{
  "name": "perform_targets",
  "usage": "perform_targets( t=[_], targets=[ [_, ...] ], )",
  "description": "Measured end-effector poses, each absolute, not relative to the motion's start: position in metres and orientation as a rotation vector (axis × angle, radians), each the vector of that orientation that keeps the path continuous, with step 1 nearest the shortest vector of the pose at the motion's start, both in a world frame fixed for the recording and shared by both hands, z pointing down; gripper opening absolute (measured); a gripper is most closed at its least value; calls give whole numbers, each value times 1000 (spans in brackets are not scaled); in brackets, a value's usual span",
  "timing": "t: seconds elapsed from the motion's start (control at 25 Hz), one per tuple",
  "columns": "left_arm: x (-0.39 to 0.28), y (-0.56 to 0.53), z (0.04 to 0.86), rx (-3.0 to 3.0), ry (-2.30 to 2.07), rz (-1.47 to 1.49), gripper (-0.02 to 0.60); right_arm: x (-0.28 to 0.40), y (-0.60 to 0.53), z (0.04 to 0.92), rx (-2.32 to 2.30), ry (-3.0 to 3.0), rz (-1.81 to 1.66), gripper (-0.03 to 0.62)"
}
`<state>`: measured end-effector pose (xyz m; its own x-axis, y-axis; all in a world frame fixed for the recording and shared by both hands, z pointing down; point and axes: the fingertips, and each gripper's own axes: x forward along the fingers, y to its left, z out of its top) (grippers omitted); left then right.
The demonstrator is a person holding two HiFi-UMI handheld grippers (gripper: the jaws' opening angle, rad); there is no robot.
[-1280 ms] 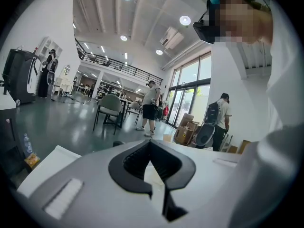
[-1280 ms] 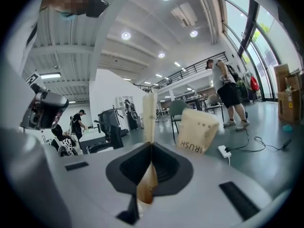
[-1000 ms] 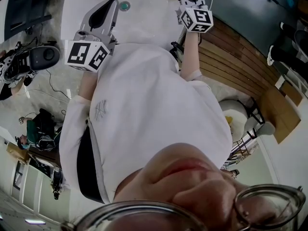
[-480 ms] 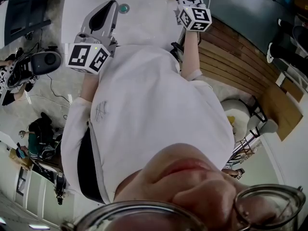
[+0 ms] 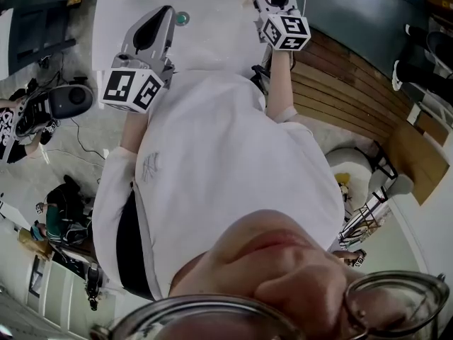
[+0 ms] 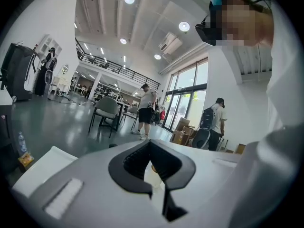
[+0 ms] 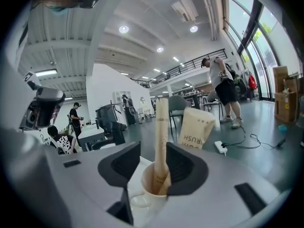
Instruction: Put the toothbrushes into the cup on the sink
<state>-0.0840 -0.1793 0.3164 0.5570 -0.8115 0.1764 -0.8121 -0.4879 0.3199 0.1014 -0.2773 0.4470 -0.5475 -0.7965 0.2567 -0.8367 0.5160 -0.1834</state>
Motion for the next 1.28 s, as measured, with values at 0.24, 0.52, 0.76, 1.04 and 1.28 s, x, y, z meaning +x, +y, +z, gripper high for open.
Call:
perform_targets(
  t=[0.24, 0.52, 0.76, 1.04, 1.28],
  targets=[
    [-81, -174, 311, 2452, -1302, -11, 2, 107, -268, 428, 1470, -2630, 398, 137],
    [-73, -166, 306, 2488, -1252, -29, 2, 119, -246, 405, 1572, -2596, 368, 119],
    [-66, -161, 305, 2510, -1200, -33, 2, 134, -227, 377, 1712, -2590, 370, 31],
    [-56, -152, 304, 2543, -1097, -39, 2, 146, -191, 332, 1825, -2609, 310, 18],
    [-48, -146, 308, 2536, -1071, -31, 2, 154, -161, 320, 1872, -2604, 340, 12]
  ],
)
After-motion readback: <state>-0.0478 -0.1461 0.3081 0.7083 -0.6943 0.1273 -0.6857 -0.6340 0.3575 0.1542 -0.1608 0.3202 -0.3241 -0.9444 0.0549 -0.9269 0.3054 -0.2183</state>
